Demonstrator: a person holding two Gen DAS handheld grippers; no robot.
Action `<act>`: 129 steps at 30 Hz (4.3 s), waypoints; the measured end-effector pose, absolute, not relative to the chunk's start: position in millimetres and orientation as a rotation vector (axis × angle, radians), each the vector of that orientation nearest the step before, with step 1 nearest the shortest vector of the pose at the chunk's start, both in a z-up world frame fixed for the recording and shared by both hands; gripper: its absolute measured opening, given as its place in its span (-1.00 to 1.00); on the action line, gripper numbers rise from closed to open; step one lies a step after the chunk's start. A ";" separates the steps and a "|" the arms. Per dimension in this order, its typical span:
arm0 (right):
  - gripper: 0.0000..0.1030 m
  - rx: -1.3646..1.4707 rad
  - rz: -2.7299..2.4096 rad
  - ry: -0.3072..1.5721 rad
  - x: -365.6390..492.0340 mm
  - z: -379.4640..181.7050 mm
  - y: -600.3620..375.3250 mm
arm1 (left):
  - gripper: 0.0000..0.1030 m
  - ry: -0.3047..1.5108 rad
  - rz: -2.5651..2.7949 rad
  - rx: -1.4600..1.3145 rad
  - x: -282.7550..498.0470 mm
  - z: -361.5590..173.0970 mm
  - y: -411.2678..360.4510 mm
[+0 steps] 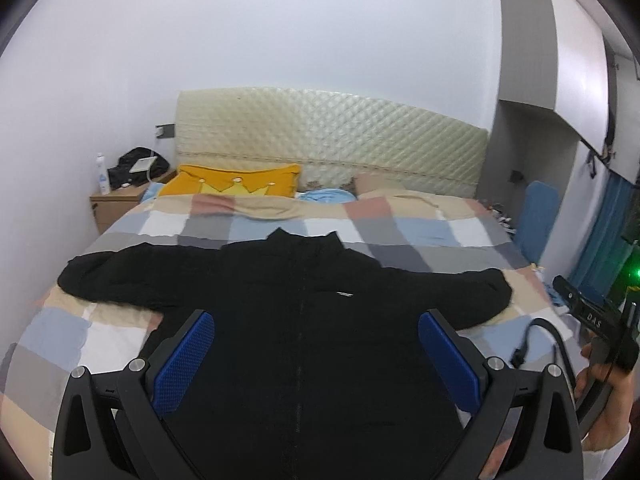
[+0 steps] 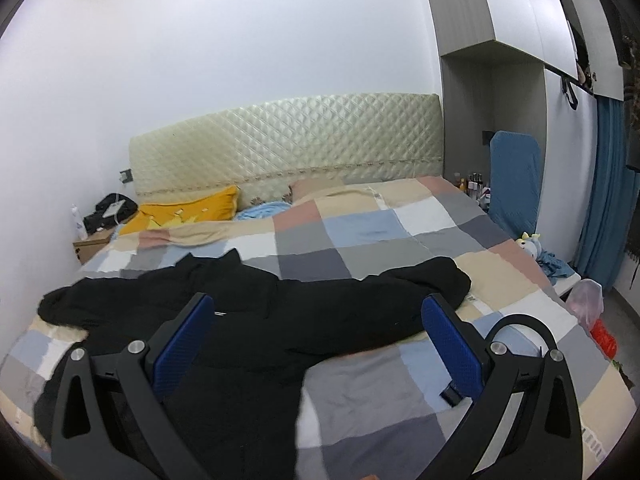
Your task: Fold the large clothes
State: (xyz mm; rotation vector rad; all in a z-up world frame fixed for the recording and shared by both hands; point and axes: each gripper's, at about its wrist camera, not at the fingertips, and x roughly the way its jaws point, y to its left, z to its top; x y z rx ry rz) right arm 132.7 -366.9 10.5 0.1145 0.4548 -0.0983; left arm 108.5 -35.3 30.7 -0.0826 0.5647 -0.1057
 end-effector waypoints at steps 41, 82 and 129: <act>0.32 0.866 -0.450 0.678 381.2 -259.1 -673.0 | 1.00 0.778 -0.038 -0.115 246.1 -138.1 3.5; -0.94 0.686 -0.563 0.517 306.1 -171.0 -690.0 | 1.00 0.817 0.039 -0.054 243.8 -172.7 30.7; -0.91 0.157 0.022 0.296 320.3 53.5 -173.5 | 1.00 0.654 0.212 0.021 189.0 -118.9 119.2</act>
